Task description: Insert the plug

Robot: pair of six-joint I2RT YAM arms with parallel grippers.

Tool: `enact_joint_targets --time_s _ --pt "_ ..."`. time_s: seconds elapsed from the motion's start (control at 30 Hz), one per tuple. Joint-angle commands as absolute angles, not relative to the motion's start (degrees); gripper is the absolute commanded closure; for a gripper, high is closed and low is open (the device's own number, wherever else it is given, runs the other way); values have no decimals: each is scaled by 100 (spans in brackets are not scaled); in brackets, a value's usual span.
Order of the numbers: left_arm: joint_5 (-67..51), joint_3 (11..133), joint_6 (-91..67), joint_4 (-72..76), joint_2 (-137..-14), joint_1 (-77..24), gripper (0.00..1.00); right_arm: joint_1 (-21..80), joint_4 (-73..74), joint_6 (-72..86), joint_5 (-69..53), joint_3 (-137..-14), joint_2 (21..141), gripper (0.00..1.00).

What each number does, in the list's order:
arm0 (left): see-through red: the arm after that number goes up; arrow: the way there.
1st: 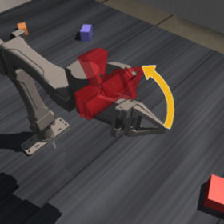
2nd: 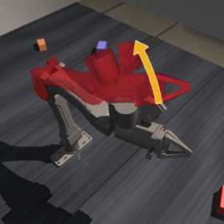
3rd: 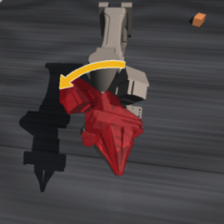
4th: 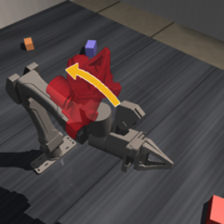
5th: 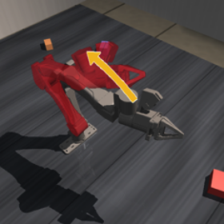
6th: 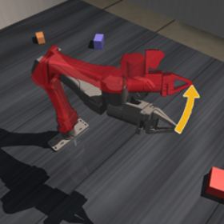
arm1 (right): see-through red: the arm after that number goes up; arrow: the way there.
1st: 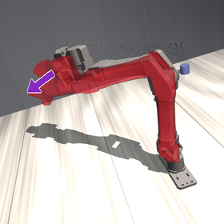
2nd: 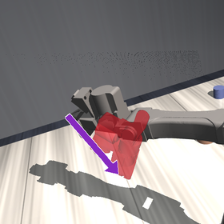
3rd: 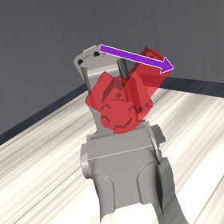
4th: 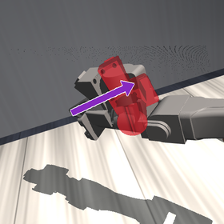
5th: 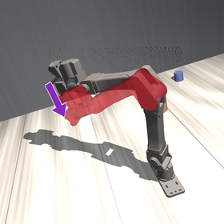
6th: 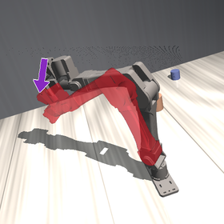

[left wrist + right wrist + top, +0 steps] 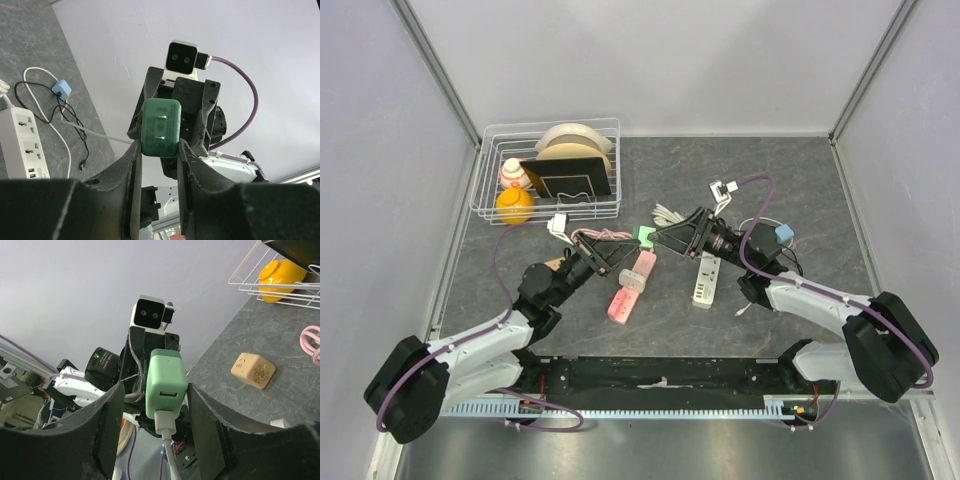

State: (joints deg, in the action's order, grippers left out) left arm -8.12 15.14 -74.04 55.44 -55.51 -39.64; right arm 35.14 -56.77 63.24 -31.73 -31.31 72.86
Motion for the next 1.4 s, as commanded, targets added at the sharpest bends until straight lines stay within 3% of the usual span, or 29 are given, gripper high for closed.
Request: enact_joint_targets --time_s 0.0,0.17,0.37,0.47,0.5,0.57,0.6,0.7,0.8,1.13,1.27,1.37 --pt "-861 1775 -7524 6117 -5642 -3981 98 3525 -6108 6434 -3349 -3208 7383 41" --pt "-931 1811 -7445 6126 -5748 -3999 98 3542 -6108 6416 -3358 -3234 7453 50" --pt "-1107 1916 -6928 5645 -5722 -4043 94 3533 -5986 6302 -3445 -3453 7340 86" --pt "-959 2030 -6349 4647 -5327 -4043 74 3463 -4672 5487 -3437 -4102 7050 98" --pt "-871 2056 -6189 4362 -5170 -4034 58 3428 -3658 5197 -3384 -4348 6971 100" --pt "-537 2196 -5664 3408 -4678 -4034 41 3253 -2624 4196 -3253 -5217 6847 100" --pt "-406 2267 -5495 3019 -4519 -4034 27 3174 -1619 3827 -3069 -5560 6847 100" --pt "-18 2557 -4713 1895 -3939 -4034 13 2822 -16 2674 -2587 -7010 7048 100" --pt "465 2882 -4036 971 -3543 -4034 11 2646 1234 1681 -1902 -8513 7391 100" --pt "1089 3436 -2761 -456 -3155 -4034 11 2426 3427 -535 191 -13425 9244 100" --pt "1230 3594 -2488 -807 -3120 -4034 11 2347 3541 -1186 1246 -13457 9194 100" --pt "1231 3953 -2243 -1342 -3172 -4034 11 2355 3770 -1248 1161 -12580 8738 100"
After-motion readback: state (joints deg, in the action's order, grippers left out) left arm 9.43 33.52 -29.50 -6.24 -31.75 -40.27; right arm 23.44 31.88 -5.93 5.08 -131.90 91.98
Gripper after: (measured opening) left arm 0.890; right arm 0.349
